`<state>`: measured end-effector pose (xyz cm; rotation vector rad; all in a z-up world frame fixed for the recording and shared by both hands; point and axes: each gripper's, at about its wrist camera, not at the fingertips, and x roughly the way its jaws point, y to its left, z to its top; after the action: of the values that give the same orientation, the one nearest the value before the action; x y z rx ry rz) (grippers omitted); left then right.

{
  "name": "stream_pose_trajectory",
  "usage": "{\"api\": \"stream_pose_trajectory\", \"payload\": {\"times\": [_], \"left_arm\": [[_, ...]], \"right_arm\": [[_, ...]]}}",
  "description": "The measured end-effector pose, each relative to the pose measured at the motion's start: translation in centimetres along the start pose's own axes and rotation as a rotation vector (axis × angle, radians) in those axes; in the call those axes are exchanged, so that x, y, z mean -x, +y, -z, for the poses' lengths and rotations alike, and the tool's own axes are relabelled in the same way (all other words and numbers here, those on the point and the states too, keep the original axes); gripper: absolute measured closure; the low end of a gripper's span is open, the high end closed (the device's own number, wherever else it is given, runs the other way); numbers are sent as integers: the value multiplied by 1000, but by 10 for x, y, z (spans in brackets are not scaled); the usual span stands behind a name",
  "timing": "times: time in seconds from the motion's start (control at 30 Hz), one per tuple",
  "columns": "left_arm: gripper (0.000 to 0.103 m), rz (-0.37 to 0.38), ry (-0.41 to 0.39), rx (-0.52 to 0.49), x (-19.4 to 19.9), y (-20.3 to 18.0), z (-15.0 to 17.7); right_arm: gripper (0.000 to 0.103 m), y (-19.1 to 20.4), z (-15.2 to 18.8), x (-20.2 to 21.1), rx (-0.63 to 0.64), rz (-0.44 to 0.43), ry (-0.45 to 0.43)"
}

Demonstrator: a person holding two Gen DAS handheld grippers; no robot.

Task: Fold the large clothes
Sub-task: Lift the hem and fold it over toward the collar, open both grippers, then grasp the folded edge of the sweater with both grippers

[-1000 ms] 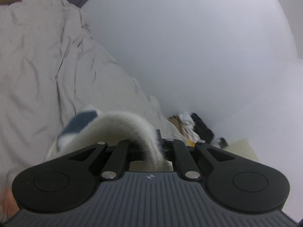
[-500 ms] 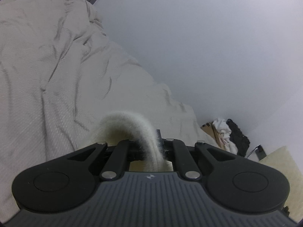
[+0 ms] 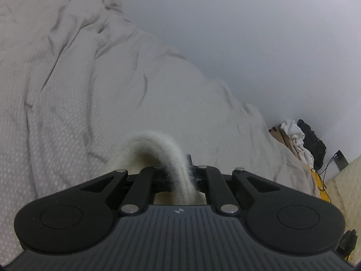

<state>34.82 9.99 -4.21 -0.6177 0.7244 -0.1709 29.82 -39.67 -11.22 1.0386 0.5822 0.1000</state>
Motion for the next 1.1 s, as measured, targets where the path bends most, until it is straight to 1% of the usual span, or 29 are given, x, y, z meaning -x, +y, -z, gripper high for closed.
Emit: {"api": "stream_pose_trajectory", "payload": {"times": [0.1,0.17,0.2,0.23,0.27,0.3,0.33,0.4,0.43,0.5,0.53,0.6,0.7,0.73,0.77,0.87,0.93,1.0,1.1], "left_arm": [[92,22,7,-13,5,0,-1],[84,47,20,-35,12,-4,-2],[73,56,24,-42,17,-5,-2],[50,64,23,-47,22,-7,-1],[41,71,9,-55,30,-10,0],[36,79,-20,-71,39,-14,1],[36,89,-34,-87,51,-21,4],[36,116,-27,-124,64,-30,7],[36,124,-16,-140,70,-35,9],[36,113,15,-204,75,-44,17],[36,92,26,-239,76,-48,23],[36,29,53,-304,73,-55,34],[36,-41,76,-332,62,-56,46],[36,-61,77,-339,58,-56,49],[36,-77,77,-346,55,-54,51],[36,-142,65,-389,41,-54,56],[36,-167,68,-393,29,-51,55],[36,-187,72,-386,19,-48,54],[36,-221,101,-407,4,-46,55]], "right_arm": [[90,6,4,6,30,1,-6],[88,13,7,12,56,8,-10],[83,16,8,12,61,9,-9],[69,18,9,16,62,8,-11],[58,19,9,21,61,8,-20],[39,23,12,26,65,3,-33],[32,27,14,32,80,-11,-45],[32,37,19,42,130,-33,-49],[32,43,23,46,166,-30,-43],[32,55,32,53,245,-8,-29],[32,60,36,55,280,6,-19],[32,63,43,58,332,32,-3],[33,67,50,48,417,114,28],[36,69,52,42,453,146,27],[38,70,53,36,489,178,23],[49,68,49,16,557,252,0],[55,65,46,7,599,291,-40],[56,58,46,2,611,321,-78],[57,52,46,-11,628,344,-64]]}}
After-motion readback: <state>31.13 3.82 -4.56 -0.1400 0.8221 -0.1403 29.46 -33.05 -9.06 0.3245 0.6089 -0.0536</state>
